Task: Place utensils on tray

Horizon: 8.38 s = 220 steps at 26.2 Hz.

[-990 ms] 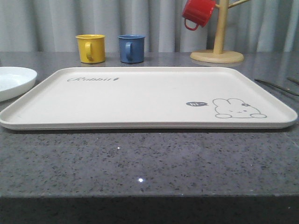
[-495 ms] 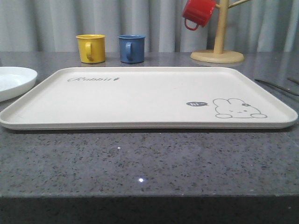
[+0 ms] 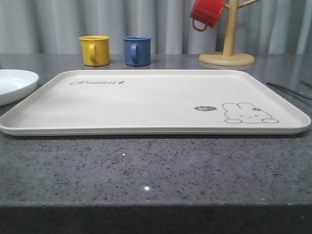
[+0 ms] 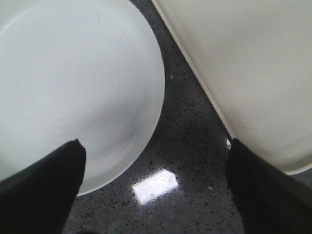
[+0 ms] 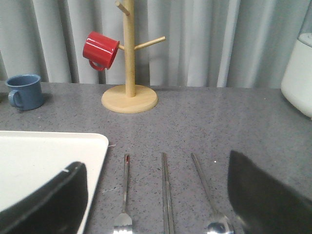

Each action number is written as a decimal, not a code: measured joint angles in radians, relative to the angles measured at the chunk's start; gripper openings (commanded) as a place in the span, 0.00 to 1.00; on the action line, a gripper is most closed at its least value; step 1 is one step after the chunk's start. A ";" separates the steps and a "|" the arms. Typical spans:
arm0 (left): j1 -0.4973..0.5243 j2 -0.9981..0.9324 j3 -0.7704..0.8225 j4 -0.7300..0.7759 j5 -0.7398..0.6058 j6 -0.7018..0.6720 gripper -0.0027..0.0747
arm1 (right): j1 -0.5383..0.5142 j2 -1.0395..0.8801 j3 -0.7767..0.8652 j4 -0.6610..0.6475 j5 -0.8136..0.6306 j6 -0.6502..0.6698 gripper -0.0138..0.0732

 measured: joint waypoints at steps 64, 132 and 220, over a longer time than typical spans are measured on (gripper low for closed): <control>-0.561 0.400 -0.338 0.065 0.105 -0.084 0.54 | 0.000 0.000 -0.002 0.000 0.000 0.000 0.86; 0.065 -1.338 0.799 0.027 -0.579 -0.219 0.01 | 0.000 0.000 -0.002 0.000 0.000 0.000 0.86; 0.065 -1.338 0.799 0.025 -0.579 -0.219 0.01 | 0.620 1.515 -1.153 -0.181 0.760 0.617 0.13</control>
